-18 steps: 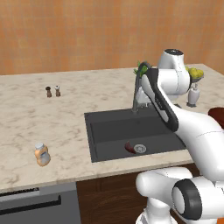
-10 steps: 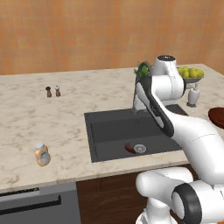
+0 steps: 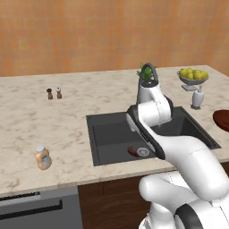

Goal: Pick the potato from the sink and place it in the bowl. Then pick the bowl and place it in the microwave. Then close the microwave door and press the start button.

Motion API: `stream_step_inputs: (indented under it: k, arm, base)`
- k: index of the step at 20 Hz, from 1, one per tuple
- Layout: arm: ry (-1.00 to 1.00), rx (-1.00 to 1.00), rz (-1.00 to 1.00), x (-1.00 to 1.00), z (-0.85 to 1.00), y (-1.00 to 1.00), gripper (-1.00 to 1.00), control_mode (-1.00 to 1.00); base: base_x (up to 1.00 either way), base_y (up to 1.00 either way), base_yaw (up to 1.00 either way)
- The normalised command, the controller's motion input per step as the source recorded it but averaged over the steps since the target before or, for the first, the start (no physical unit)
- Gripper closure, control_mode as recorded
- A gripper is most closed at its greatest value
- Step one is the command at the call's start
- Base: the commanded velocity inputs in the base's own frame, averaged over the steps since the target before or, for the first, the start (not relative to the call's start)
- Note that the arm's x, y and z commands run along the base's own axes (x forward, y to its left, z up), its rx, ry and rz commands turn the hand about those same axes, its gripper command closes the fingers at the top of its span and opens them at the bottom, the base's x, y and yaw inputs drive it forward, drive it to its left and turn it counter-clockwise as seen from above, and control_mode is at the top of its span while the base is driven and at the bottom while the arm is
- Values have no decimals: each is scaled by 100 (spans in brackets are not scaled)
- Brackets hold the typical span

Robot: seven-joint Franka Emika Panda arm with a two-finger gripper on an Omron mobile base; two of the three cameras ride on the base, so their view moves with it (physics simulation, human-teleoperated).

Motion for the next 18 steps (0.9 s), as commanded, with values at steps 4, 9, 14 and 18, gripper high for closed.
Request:
stream_step_inputs:
  k: [4, 9, 14, 18]
  arm:
    - [6, -1, -9, 34, -33, 3, -100, -100]
    - [15, -1, -4, 35, -28, 1, -100, -100]
    - [13, 0, -4, 31, -35, 0, -100, -100]
    - [5, 0, -2, 11, -37, 0, -100, -100]
  base:
    - [0, 0, 0]
    - [0, 0, 0]
    - [0, 0, 0]
    - [0, 0, 0]
